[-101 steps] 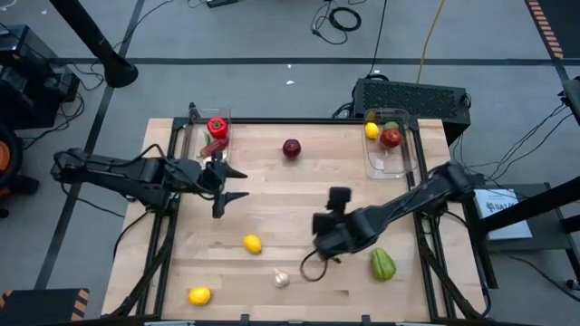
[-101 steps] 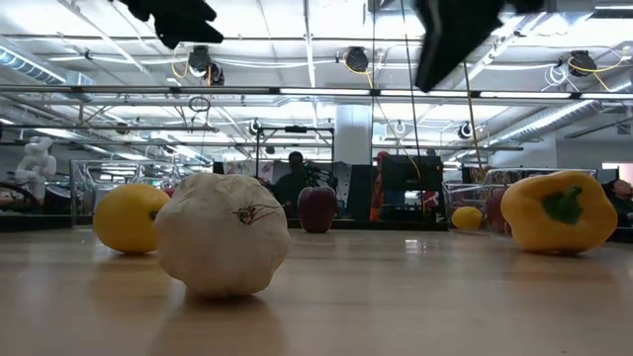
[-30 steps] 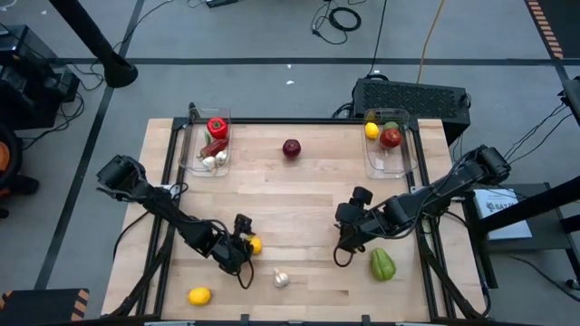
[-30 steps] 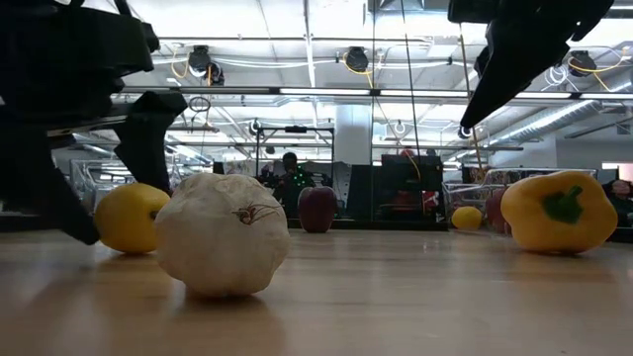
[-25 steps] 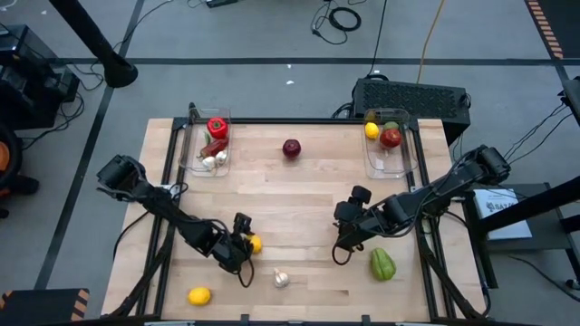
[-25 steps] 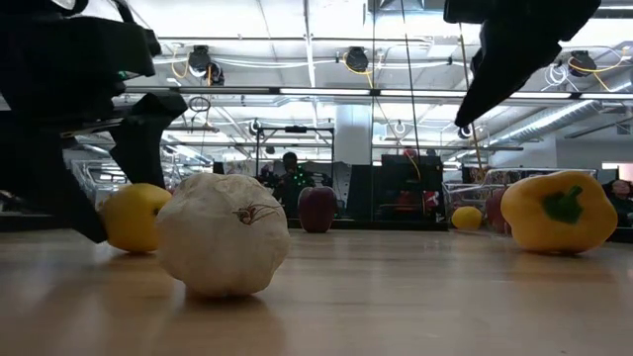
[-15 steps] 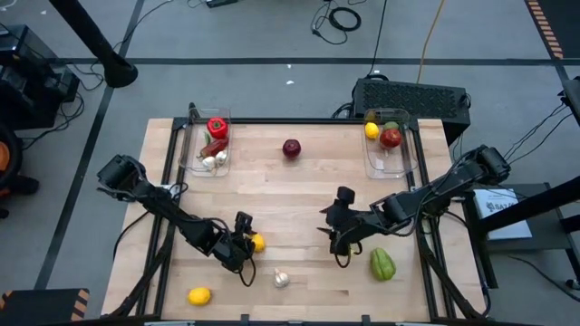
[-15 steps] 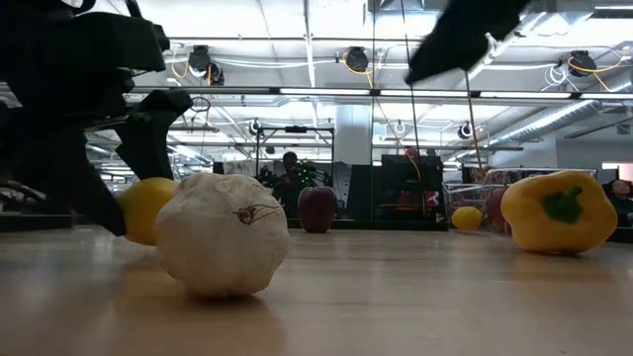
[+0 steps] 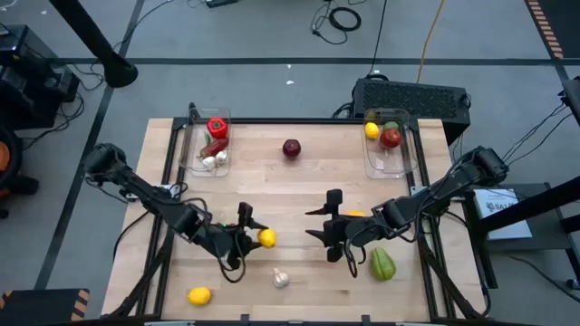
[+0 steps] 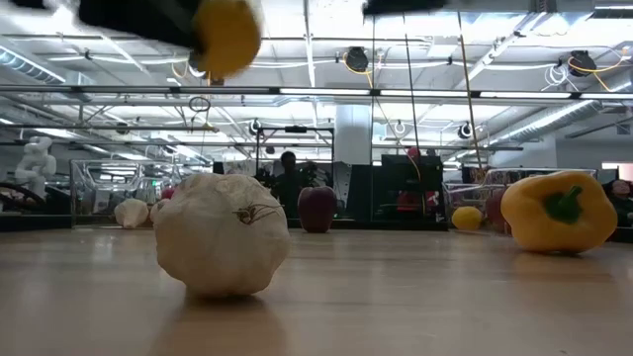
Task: Sort produce into baskets
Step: Put the top lemon into the right transparent bin
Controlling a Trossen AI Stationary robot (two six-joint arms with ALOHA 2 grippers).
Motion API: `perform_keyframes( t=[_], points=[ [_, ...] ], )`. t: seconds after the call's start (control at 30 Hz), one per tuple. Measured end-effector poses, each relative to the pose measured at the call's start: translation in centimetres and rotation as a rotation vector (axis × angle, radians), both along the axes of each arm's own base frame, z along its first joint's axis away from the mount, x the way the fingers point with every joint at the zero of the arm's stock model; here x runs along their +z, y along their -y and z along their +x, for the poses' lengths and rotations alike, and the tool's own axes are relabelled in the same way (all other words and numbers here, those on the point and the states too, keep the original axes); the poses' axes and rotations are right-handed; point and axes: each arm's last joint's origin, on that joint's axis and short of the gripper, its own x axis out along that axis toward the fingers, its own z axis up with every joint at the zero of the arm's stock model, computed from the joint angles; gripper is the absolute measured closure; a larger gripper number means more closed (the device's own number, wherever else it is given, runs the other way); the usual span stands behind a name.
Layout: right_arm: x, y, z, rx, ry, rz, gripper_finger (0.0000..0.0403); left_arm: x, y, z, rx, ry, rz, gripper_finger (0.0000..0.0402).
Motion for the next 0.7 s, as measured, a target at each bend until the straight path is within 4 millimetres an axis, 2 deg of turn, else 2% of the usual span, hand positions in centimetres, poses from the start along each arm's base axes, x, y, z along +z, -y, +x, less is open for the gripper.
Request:
perform_keyframes(
  t=[0.13,0.33,0.43,0.53,0.7],
  points=[
    [0.7,-0.8,1.1,0.058,0.052,-0.152,0.0179,2.8,-0.8,0.4,-0.022,0.163,0.048,0.0175],
    [2.4,-0.4,1.9,-0.254,0.141,-0.201,0.0179,5.8,-1.9,1.3,0.104,0.407,0.303,0.0175],
    [2.6,-0.5,1.8,-0.298,0.145,-0.225,0.0179,6.7,-2.6,1.6,0.141,0.44,0.462,0.0175],
    [3.5,-0.9,1.9,-0.296,0.188,-0.186,0.0179,7.2,-3.2,1.9,0.148,0.455,0.543,0.0175],
    [5.5,-0.6,2.5,-0.342,0.324,0.005,0.0179,7.6,-4.1,2.5,0.171,0.503,0.568,0.0175]
  ],
)
